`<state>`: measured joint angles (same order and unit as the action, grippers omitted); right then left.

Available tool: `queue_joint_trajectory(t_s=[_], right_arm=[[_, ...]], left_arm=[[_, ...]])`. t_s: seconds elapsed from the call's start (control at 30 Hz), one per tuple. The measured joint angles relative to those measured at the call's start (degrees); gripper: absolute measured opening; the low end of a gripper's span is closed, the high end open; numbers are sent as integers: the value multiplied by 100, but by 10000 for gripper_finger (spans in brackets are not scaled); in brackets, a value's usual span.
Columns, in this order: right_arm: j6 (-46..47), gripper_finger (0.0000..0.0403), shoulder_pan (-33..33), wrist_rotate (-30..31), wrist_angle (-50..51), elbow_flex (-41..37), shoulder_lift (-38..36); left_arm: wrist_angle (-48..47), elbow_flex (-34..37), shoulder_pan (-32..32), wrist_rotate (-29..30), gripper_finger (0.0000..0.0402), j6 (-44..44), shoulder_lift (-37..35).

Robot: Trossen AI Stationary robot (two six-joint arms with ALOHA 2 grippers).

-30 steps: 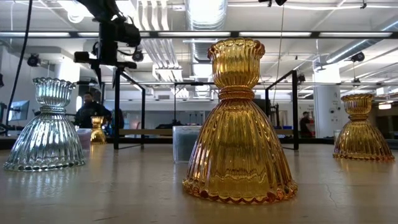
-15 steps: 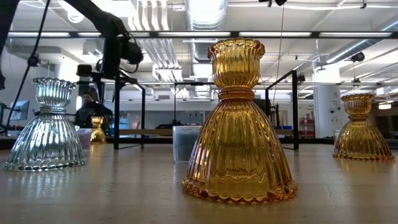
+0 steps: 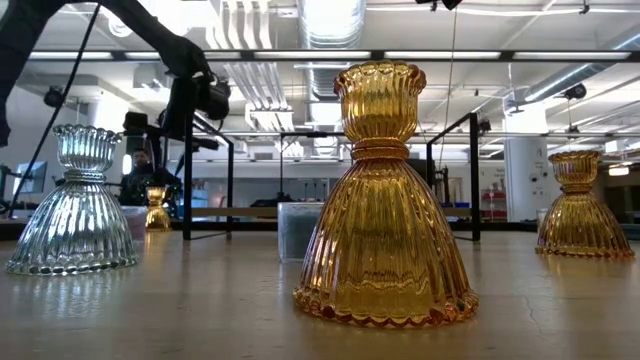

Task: Pick & Place candle stick holders
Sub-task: Put the top left yellow glass candle holder on the shelf

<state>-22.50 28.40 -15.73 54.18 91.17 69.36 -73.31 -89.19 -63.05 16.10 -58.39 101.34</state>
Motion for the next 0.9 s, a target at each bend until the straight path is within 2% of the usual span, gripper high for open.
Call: queue_joint_trajectory(t_s=[0.9], right_arm=[[-4, 27, 0, 2, -3, -1, 2]], left_arm=[[-5, 33, -22, 2, 183, 378, 361]])
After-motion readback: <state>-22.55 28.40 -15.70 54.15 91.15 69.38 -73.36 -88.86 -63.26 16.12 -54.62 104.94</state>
